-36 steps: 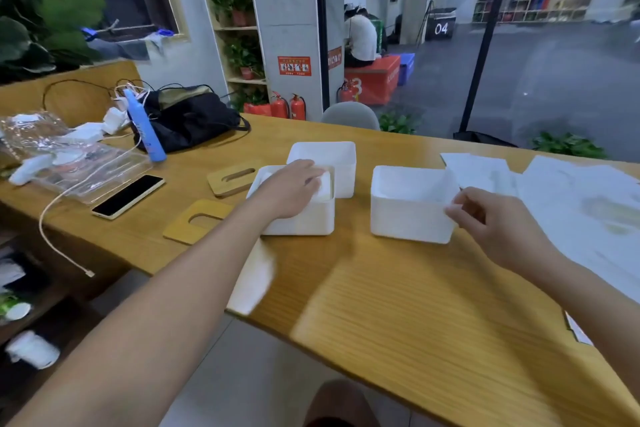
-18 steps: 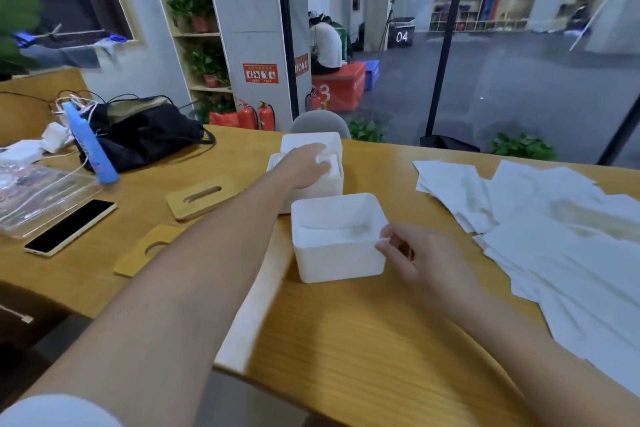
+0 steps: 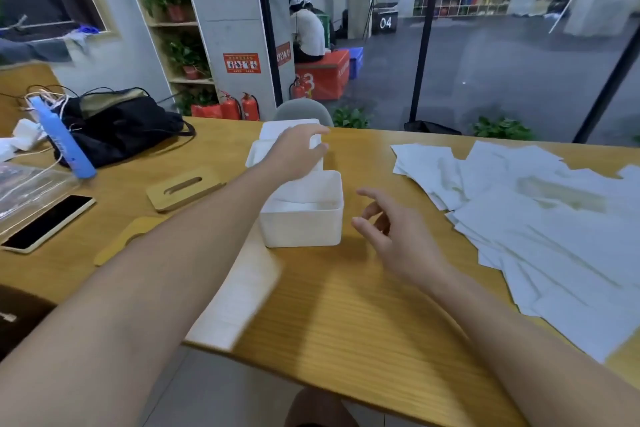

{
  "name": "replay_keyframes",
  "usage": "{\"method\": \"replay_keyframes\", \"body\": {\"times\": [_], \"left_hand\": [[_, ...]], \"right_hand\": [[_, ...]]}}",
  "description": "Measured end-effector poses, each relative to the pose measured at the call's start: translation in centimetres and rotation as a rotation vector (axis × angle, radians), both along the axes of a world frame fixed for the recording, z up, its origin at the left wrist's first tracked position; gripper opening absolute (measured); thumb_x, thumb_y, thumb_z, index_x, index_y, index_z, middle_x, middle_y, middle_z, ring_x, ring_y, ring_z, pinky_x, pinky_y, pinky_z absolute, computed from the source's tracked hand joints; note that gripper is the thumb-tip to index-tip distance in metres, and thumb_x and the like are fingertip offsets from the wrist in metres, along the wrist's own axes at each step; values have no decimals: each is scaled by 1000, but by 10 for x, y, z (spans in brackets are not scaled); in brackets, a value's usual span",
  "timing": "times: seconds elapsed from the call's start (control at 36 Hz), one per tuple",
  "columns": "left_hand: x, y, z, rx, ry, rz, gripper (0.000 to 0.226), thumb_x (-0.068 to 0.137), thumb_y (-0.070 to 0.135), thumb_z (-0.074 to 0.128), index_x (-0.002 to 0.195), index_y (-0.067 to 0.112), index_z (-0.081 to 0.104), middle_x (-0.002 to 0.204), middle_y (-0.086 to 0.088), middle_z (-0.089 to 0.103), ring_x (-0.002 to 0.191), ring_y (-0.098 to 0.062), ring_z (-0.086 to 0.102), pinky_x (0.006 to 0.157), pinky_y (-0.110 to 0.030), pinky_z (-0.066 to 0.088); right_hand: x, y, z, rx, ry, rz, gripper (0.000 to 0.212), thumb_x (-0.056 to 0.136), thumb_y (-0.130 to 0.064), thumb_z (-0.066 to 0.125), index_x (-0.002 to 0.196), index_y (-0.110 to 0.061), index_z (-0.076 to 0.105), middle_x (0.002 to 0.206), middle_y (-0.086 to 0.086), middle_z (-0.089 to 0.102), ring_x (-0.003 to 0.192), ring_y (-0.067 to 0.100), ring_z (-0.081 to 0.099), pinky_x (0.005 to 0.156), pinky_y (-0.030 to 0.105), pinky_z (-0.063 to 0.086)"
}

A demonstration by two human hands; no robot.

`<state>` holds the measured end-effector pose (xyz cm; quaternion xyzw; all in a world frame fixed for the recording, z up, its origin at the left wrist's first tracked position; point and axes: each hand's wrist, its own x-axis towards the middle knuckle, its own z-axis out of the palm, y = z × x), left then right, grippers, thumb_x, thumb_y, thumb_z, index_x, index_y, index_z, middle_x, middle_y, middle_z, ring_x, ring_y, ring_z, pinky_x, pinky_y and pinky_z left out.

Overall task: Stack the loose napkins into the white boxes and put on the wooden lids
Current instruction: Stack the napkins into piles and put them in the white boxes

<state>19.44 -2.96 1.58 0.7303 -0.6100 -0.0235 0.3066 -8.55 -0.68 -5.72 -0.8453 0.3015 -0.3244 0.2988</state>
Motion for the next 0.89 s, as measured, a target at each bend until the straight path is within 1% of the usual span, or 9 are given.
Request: {"method": "replay_keyframes", "body": {"times": [0.11,0.22,0.33,0.53,0.64,0.69,0.75,0.83,0.89], "left_hand": [[-43,10,4,-24,-64,-101,34,106,33,64,139,27,71,145,6,69,136,-17,59,118,-44,46],[-92,19,4,-67,-112,-177,33,107,33,64,137,22,73,145,4,69,140,-16,57,121,-40,43],[-143,27,-12,-66,-87,-266,33,109,37,61,137,22,73,145,6,68,141,-12,52,120,-34,39],[-198,25,-78,62,-32,-334,31,109,38,63,137,27,71,146,12,65,142,-11,49,121,-36,40],[-210,16,-96,98,-5,-338,32,109,39,64,139,29,70,145,17,65,140,-7,49,116,-30,42],[-213,9,-99,95,19,-314,31,108,39,64,138,31,70,139,20,67,134,-4,50,111,-29,44],[-214,2,-101,95,58,-275,31,109,40,62,138,34,70,127,23,68,126,-1,51,103,-29,48],[-216,-10,-102,91,127,-227,32,109,42,61,139,34,69,114,25,66,114,2,53,90,-24,45],[-217,-18,-104,86,165,-207,31,110,43,59,137,34,70,114,23,67,110,-1,54,90,-26,46]], "right_hand": [[-23,-1,6,31,-39,-52,46,103,-47,68,146,-45,55,104,-20,67,84,8,67,81,34,59],[-50,-4,5,12,-47,-94,40,102,-49,69,139,-44,59,103,-19,69,84,9,67,80,36,59],[-82,-11,-3,-28,-67,-172,29,101,-39,73,130,-34,67,99,-17,71,82,9,66,81,30,57],[-128,-33,-31,-119,102,-324,24,96,-35,76,120,-30,72,103,-17,66,83,2,59,84,34,54],[-145,-53,-29,-185,177,-390,26,96,-37,77,119,-26,74,110,-11,65,96,7,57,89,32,48],[-152,-67,-27,-199,228,-412,30,96,-39,77,121,-24,74,116,-7,66,108,15,58,95,35,48],[-156,-83,-26,-191,262,-417,30,96,-40,77,121,-24,74,119,-6,65,111,17,58,96,35,48],[-156,-105,-25,-163,302,-384,26,101,-22,67,126,-25,73,130,-4,64,115,22,58,95,35,46],[-154,-114,-25,-177,323,-343,45,97,-3,55,132,-26,72,141,-6,62,121,26,54,99,38,44]]}}
